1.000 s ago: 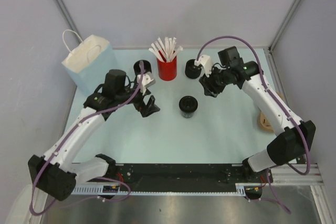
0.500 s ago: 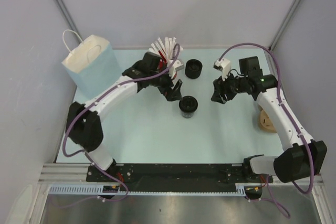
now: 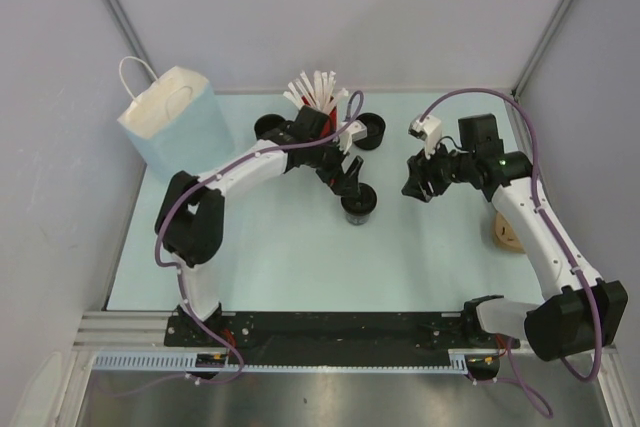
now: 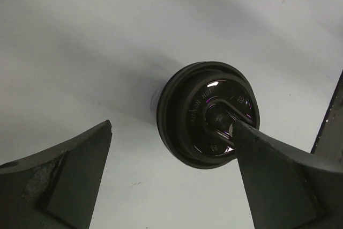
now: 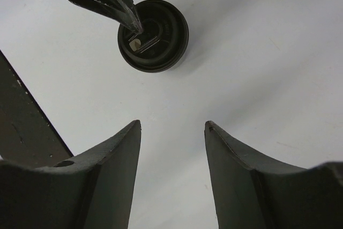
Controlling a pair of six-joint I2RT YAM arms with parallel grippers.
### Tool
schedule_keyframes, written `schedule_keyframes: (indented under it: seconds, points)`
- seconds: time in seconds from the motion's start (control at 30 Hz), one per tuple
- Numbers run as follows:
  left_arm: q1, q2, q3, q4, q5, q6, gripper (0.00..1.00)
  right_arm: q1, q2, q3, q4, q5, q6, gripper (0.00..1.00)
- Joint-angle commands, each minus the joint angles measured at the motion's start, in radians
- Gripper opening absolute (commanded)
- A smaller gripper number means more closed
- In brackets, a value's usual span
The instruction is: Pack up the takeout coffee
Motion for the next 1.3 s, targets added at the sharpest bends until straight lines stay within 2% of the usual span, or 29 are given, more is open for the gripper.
schedule_keyframes:
  seconds: [0.0, 0.3, 0.77, 0.9, 1.03, 1.27]
  points:
    - [-0.001, 0.028, 0.044, 0.023, 0.071, -0.028, 0.99, -0.004, -0.036, -0.004, 0.030, -0.016, 0.008, 0.56]
    - [-0.001, 0.046, 0.035, 0.012, 0.107, -0.026, 0.98, -0.004, -0.047, -0.005, 0.030, -0.016, 0.007, 0.55]
    - [0.002, 0.085, 0.028, -0.016, 0.140, -0.020, 0.79, 0.002, -0.048, -0.005, 0.024, -0.033, 0.002, 0.54]
    - [0.003, 0.103, 0.028, -0.013, 0.154, -0.029, 0.64, 0.003, -0.045, -0.005, 0.021, -0.047, 0.002, 0.54]
    - [0.009, 0.121, 0.021, -0.017, 0.163, -0.025, 0.56, 0.002, -0.013, -0.007, 0.015, -0.085, 0.004, 0.53]
    - [0.023, 0.126, -0.009, -0.013, 0.152, -0.015, 0.55, 0.014, 0.088, -0.012, 0.048, -0.153, 0.056, 0.53]
